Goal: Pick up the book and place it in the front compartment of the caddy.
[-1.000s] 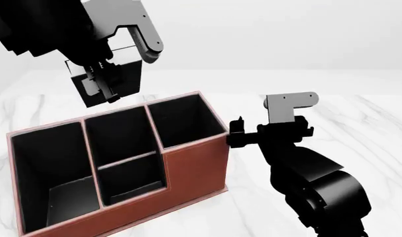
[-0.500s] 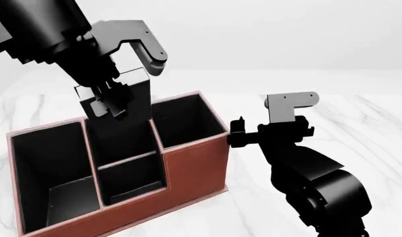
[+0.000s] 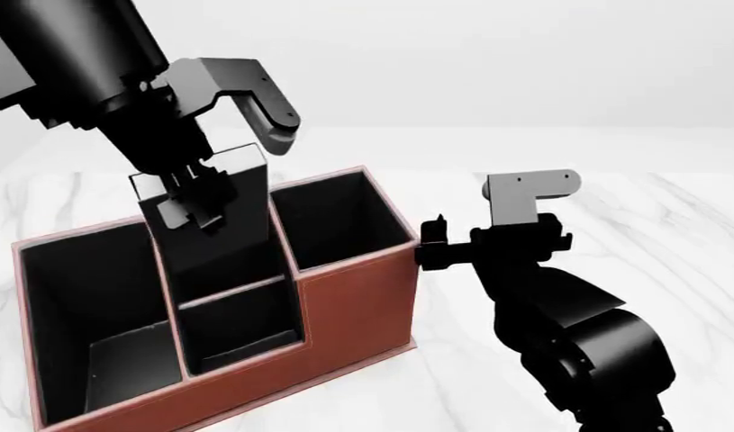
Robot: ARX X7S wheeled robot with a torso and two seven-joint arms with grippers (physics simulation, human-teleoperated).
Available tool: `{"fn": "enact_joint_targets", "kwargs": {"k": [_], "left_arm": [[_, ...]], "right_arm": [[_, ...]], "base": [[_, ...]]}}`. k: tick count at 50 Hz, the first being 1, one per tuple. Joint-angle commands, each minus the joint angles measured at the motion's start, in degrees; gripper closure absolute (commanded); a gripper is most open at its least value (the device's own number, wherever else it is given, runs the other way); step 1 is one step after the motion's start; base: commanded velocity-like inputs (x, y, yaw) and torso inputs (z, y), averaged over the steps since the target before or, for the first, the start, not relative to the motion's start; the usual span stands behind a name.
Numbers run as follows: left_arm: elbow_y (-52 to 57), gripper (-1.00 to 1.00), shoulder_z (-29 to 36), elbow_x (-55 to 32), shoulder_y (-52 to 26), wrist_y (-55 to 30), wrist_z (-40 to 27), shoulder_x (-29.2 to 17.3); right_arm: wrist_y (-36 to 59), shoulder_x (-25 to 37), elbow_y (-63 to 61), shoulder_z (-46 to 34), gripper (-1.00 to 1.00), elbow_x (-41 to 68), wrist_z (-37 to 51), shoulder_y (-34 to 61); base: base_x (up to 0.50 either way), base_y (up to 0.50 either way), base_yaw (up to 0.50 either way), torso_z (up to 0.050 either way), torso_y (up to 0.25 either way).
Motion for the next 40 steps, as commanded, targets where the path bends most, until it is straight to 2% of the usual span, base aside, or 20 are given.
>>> {"fn": "enact_joint_targets", "kwargs": {"k": [1,17,40], "left_arm": [[0.08,1.00,1.66,1.77,-0.68,0.27,0.33,-0.08],[-1.34,1.00,4.66,6.86,-0.17,6.45,1.02,0.59],[-5.52,1.00,3.14,7.92,2.72,11.27,1.29,1.44]], "right_arm": [[-0.22,0.02,0.33,-0.21,-1.00,0.21,0.11,0.03],[-0.60,0.22,0.61,-0.32,-1.00,0.50,0.20,0.00],[-1.38,0.59,1.96,-0.36,-1.00,0.70,0.09,0.41]], "base": [[0.00,0.00,0.00,0.000,0.000],[0.00,0.00,0.00,0.000,0.001],[0.00,0.00,0.00,0.000,0.001]]}}
